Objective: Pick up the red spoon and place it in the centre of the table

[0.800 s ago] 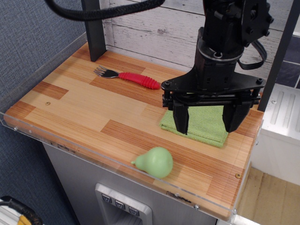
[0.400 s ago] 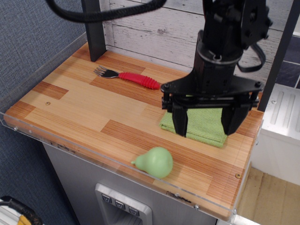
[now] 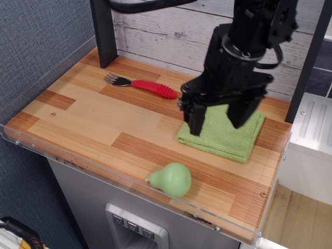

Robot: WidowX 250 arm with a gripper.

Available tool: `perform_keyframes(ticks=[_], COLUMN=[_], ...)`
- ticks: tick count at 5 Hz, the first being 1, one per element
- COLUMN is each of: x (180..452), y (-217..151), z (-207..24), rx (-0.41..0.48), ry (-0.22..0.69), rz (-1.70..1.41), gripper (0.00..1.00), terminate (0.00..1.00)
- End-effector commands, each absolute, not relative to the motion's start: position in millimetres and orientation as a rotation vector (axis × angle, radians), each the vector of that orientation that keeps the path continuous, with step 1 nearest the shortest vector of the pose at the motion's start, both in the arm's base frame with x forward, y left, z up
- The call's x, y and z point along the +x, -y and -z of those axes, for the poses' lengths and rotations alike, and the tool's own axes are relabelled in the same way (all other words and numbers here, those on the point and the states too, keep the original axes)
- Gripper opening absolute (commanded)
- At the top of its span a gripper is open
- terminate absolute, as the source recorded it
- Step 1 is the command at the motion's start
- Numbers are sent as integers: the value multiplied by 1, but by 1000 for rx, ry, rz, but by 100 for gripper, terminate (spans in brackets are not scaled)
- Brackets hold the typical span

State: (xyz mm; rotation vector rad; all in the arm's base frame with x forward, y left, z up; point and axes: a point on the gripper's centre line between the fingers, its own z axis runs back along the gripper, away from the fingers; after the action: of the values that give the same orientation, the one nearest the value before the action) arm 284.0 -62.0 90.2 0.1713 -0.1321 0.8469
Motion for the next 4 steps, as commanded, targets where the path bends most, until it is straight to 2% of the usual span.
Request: perform_keyframes(ticks=[1, 2, 3, 4], x=[328, 339, 346, 358], y=[5, -21, -40, -67], z=[-101, -101, -93, -82], rx=[135, 63, 90, 67], ry=[245, 267, 281, 263], rz=[-1082, -1195, -1278, -1352], gripper=[100, 100, 100, 100], terminate=[0, 0, 0, 0])
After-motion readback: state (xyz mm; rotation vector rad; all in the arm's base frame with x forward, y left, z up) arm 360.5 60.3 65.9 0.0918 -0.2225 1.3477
